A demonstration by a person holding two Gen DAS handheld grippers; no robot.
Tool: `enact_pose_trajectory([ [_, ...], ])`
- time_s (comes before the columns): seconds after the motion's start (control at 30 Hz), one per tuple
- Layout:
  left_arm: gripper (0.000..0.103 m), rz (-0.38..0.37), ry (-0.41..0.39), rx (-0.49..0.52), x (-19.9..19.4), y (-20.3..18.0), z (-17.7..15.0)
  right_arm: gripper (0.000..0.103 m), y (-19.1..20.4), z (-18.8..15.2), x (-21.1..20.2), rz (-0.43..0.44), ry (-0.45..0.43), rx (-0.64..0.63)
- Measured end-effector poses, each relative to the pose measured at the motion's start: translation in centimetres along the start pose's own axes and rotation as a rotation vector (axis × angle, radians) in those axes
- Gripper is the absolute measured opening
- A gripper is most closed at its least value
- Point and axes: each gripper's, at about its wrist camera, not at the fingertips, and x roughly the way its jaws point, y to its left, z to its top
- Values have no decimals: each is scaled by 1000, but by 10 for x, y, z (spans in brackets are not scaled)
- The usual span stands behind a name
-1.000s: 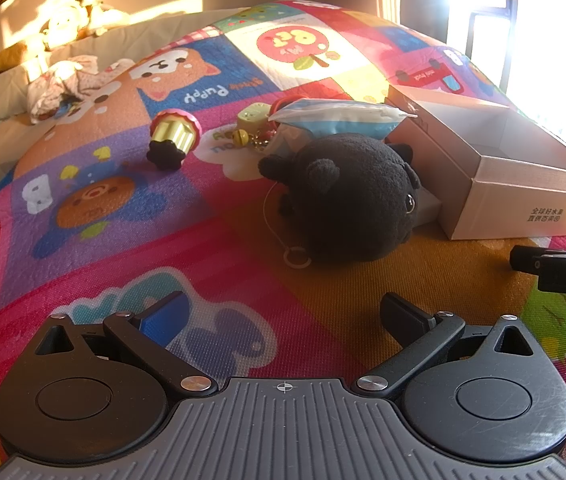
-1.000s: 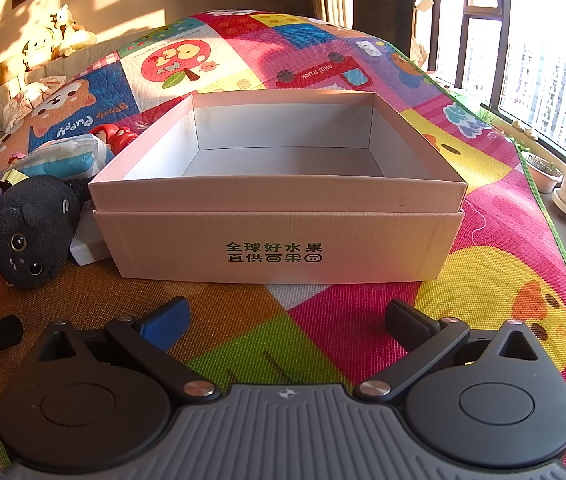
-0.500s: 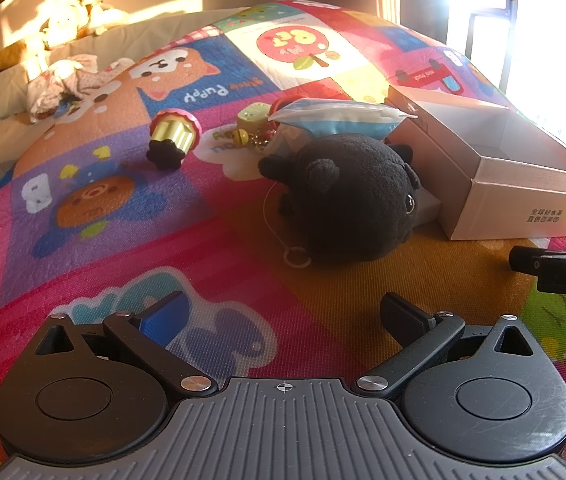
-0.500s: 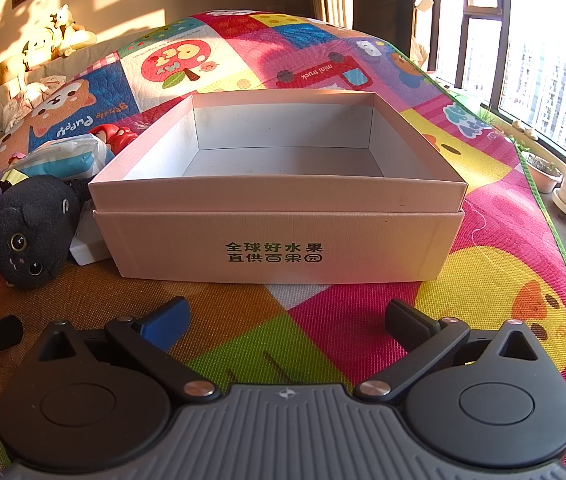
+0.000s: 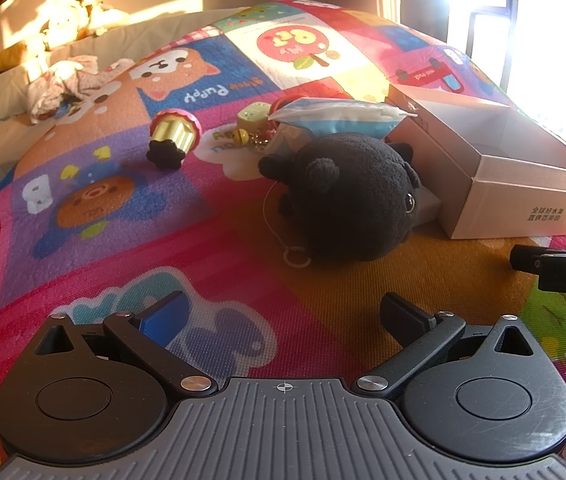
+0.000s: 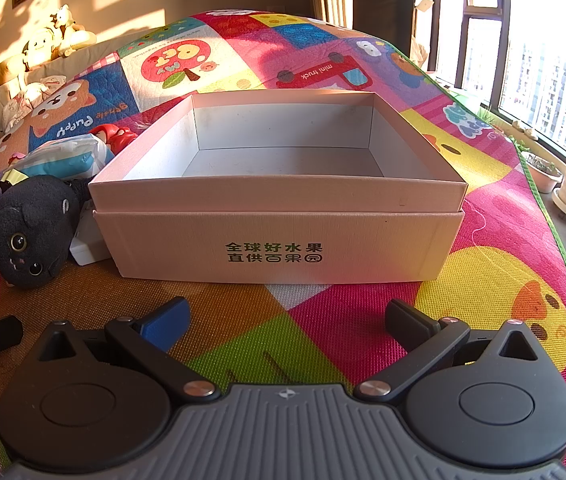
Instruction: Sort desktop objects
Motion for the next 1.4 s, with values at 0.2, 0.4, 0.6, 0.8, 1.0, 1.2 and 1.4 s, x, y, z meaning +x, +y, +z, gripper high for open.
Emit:
enact_pose_trajectory([
  [0.2,103,-4,42,-3,2,2,6,103,-5,3,-1,31,25,-10],
  [0.4,103,-1,37,-2,5,1,6,103,-11,-3,-6,53,61,-49],
  [0.6,103,0,27,7,2,-2,5,103,-5,3,-2,34,77,-42],
  [0.8,103,-70,-59,110,-2,-18,14,103,-2,3,-3,28,72,-48],
  [1.0,103,-32,-104,122,14,-24,41,103,-4,2,-5,53,65,-56],
  [1.2,103,195,-164,-26,3,39,41,103,27,5,-51,148,-198,-300],
  [1.4,103,117,-76,-208,15,78,28,79,92,56,-42,275,-234,-463],
])
